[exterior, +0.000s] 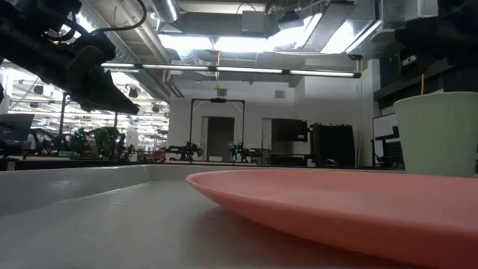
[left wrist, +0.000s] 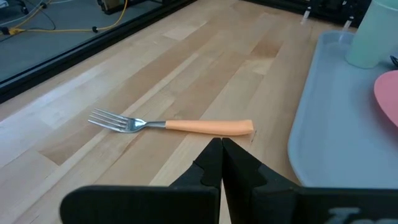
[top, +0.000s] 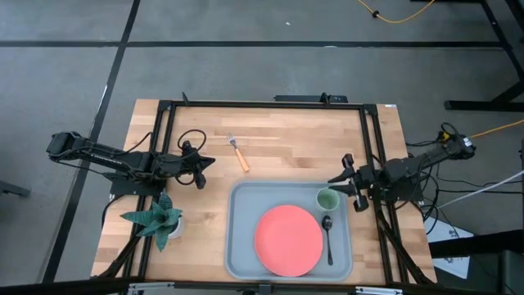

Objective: Pick and place plate/cup/fork/spoon on tray
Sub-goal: Put the orange fork on the gray serving tray to the left of the pink plate

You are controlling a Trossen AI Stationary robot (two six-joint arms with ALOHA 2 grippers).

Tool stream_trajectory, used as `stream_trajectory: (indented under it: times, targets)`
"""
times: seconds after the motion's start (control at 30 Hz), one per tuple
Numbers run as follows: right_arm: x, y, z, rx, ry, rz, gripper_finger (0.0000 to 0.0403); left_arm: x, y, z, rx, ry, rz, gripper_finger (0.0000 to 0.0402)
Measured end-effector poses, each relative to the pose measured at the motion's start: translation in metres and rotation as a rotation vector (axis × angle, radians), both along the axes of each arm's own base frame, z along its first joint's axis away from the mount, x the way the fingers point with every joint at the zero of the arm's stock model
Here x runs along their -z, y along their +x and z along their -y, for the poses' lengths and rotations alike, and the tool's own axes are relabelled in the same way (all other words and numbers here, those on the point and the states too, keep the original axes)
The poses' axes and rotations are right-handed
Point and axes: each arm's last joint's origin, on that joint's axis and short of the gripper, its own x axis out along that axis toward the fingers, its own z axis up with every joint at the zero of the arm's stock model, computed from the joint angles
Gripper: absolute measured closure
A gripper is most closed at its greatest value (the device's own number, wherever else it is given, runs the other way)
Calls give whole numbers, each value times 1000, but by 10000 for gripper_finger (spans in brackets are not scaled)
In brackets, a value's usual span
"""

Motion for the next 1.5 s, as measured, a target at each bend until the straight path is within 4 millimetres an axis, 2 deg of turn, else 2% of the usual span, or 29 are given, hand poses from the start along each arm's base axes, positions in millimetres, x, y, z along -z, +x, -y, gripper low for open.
stream_trajectory:
  times: [0.17,0.33,0.43,0.87,1.2,1.5]
  targets:
    - [7,-10,5,-43,-45,80,320,0,0,0,0,0,1,401]
    - [9,-17,11,30,-59,75,320,0,0,0,0,0,0,401]
    - [16,-16,12,31,-55,7,320,0,0,0,0,0,1,401]
    - [18,-14,13,23,-192,5,320,0,0,0,0,0,0,401]
    - [17,-14,13,13,-43,-16,320,0,0,0,0,0,0,401]
    - [17,-14,13,13,-40,-16,320,0,0,0,0,0,1,401]
